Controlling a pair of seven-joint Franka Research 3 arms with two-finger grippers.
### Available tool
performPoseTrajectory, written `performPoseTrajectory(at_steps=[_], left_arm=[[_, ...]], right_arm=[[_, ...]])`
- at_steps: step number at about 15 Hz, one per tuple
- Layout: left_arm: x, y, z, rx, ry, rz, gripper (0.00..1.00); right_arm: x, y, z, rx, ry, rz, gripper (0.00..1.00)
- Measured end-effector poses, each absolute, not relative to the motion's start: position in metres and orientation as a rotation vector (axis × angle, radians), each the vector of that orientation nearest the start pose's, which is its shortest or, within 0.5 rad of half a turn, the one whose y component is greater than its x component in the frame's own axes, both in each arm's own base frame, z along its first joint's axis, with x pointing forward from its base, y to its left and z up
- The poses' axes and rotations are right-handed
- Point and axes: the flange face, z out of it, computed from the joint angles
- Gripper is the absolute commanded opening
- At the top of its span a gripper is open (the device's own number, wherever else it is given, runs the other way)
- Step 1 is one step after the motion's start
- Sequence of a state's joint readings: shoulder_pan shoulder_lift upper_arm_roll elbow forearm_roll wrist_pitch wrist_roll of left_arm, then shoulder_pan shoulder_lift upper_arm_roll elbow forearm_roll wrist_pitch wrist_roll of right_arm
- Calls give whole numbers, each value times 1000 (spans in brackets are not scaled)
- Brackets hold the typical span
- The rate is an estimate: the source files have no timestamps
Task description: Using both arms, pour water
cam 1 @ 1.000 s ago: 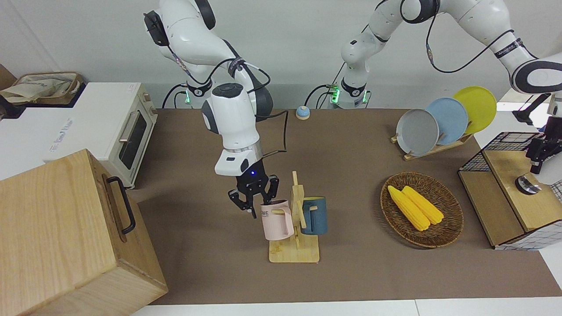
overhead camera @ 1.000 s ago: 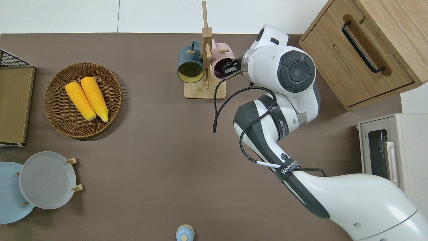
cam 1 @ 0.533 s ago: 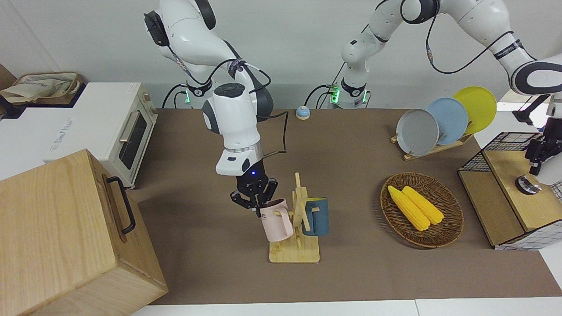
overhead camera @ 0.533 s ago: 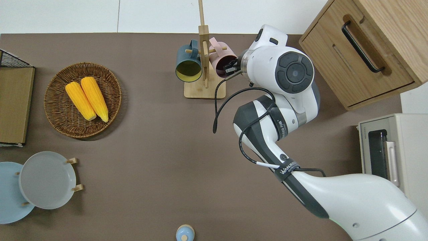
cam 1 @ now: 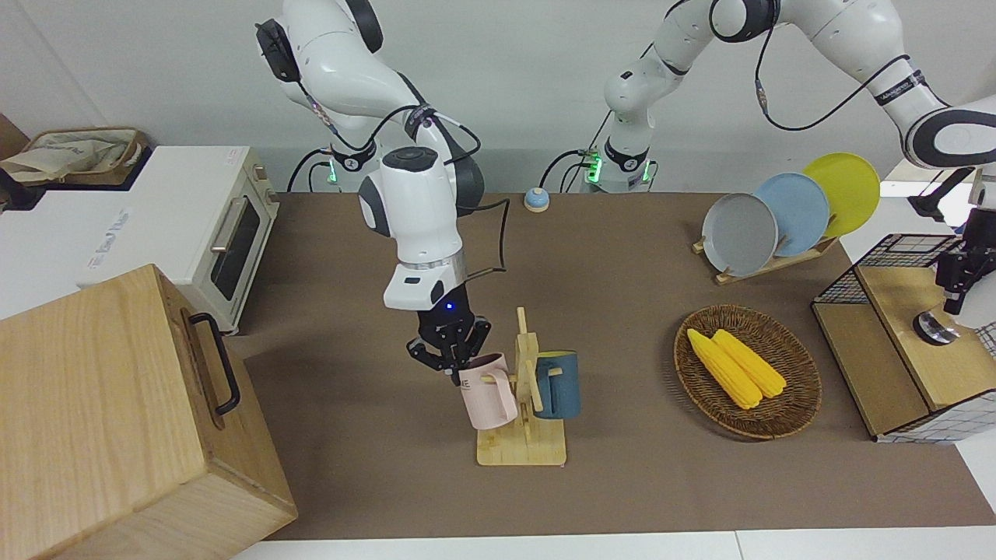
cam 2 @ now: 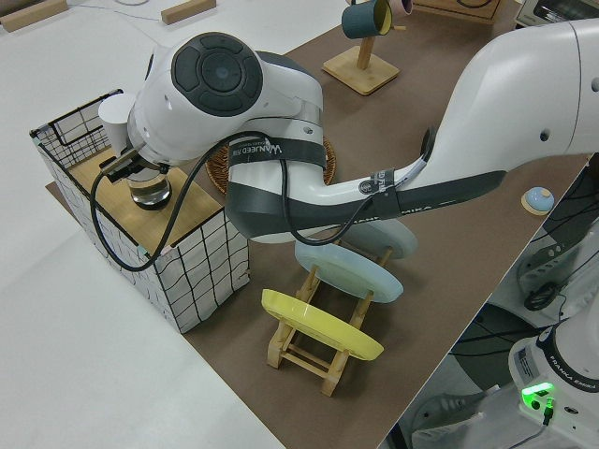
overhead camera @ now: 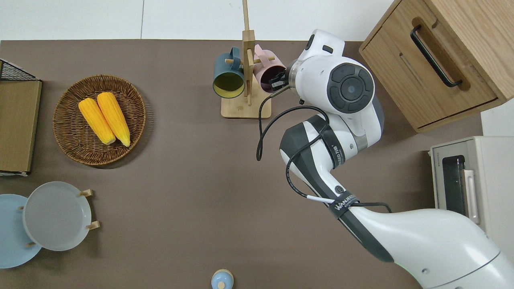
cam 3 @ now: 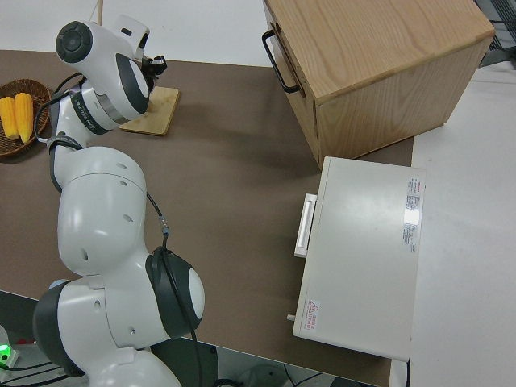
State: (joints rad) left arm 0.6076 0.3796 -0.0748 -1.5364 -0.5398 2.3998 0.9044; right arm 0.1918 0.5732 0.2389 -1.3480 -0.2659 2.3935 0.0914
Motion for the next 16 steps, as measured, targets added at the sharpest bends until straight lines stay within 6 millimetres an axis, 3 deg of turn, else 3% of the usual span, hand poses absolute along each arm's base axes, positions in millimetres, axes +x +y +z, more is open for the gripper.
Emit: performPoseTrajectory(at_steps=[8, 16], left_arm=[[610, 365, 492, -3020, 41, -1048, 0], [612, 364, 498, -3020, 7, -1050, 0]], right_arm=[[702, 271, 458, -3020, -688, -742, 0], [696, 255, 489, -3076, -723, -712, 0]])
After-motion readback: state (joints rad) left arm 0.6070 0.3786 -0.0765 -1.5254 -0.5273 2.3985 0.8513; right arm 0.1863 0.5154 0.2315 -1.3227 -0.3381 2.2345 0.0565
